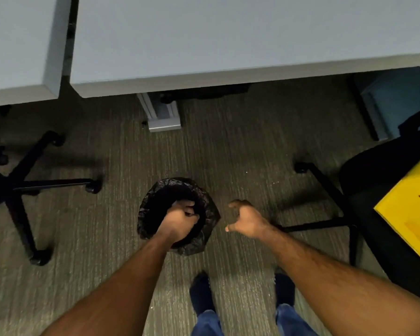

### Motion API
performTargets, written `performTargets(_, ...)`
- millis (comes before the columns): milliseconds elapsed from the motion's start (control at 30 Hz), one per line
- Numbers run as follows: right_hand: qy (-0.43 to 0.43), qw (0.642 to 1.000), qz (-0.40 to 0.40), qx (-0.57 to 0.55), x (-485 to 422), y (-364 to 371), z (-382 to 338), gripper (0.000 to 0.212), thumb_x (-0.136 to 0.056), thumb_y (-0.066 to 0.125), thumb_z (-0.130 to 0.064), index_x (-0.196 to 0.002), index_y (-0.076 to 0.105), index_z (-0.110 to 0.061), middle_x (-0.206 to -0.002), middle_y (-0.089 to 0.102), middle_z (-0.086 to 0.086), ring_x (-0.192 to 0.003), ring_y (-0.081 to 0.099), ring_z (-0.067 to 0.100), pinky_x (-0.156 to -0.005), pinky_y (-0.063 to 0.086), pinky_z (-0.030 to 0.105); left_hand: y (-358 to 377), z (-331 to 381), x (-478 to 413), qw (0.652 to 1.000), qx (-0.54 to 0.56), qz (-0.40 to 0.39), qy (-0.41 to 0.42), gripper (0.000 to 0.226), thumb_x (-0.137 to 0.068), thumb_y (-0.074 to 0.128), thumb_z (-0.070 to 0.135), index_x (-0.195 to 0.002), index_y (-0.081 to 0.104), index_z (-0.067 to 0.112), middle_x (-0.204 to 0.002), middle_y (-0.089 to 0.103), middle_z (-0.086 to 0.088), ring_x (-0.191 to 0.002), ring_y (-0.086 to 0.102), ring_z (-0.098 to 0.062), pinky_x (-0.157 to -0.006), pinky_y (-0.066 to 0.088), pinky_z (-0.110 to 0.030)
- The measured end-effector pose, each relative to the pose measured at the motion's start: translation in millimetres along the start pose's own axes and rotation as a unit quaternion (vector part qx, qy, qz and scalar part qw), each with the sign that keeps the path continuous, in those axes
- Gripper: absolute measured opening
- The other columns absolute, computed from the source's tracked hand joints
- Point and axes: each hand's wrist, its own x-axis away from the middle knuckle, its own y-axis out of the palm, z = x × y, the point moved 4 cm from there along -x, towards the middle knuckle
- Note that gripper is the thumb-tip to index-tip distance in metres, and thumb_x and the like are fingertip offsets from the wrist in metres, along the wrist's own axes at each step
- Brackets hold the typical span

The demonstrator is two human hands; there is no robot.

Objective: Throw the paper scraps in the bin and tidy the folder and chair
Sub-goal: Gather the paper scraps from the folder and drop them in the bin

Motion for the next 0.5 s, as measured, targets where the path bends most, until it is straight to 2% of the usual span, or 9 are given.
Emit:
performTargets(100,0.014,0.999,0.01,-0.03,21,-23,26,0.076,-0.066,0.086,-0.024,-0.133,0.05,-0.022,-0.128,0.054,0.003,-0.112,0.059,0.02,-0.093,0.051,0.031,21,33,2,0.999,-0.009,-0.019,0.03,0.039,-0.087,0.067,0.01,-0.125,0.058,0.01,-0.114,0.065,-0.01,-0.108,0.061,-0.023,-0.099,0.047,-0.034)
performTargets(133,0.018,0.999,0.016,-0.031,29,-34,35,0.073,-0.068,0.085,-0.026,-0.132,0.051,-0.024,-0.123,0.054,0.0,-0.106,0.06,0.018,-0.09,0.054,0.034,29,43,3,0.999,-0.007,-0.022,0.037,0.039,-0.087,0.067,0.01,-0.125,0.058,0.009,-0.112,0.066,-0.011,-0.107,0.062,-0.024,-0.1,0.047,-0.035)
performTargets(200,0.02,0.999,0.035,-0.034,45,-56,54,0.067,-0.071,0.083,-0.028,-0.129,0.051,-0.025,-0.119,0.049,-0.004,-0.097,0.058,0.012,-0.079,0.053,0.029,44,62,5,0.998,-0.01,-0.03,0.051,0.037,-0.087,0.067,0.012,-0.123,0.059,0.01,-0.108,0.067,-0.008,-0.104,0.064,-0.023,-0.097,0.049,-0.035)
performTargets(333,0.021,0.993,0.089,-0.068,76,-102,92,0.065,-0.074,0.082,-0.023,-0.132,0.052,-0.021,-0.125,0.047,-0.003,-0.103,0.057,0.013,-0.068,0.045,0.012,79,104,8,0.992,-0.063,-0.047,0.101,0.033,-0.086,0.066,0.017,-0.118,0.063,0.014,-0.093,0.072,0.001,-0.09,0.068,-0.016,-0.08,0.052,-0.028)
performTargets(400,0.029,0.99,0.116,-0.071,91,-121,112,0.064,-0.074,0.082,-0.021,-0.131,0.053,-0.019,-0.123,0.049,-0.002,-0.098,0.056,0.011,-0.069,0.046,0.014,100,123,10,0.991,-0.065,-0.054,0.107,0.033,-0.087,0.066,0.019,-0.119,0.063,0.016,-0.093,0.07,0.004,-0.088,0.066,-0.013,-0.075,0.049,-0.023)
performTargets(500,0.039,0.985,0.147,-0.078,111,-145,143,0.062,-0.074,0.082,-0.018,-0.129,0.054,-0.017,-0.124,0.049,0.001,-0.098,0.06,0.015,-0.075,0.05,0.024,135,149,15,0.987,-0.082,-0.066,0.126,0.033,-0.086,0.067,0.017,-0.119,0.062,0.016,-0.096,0.067,0.004,-0.091,0.066,-0.013,-0.075,0.047,-0.02)
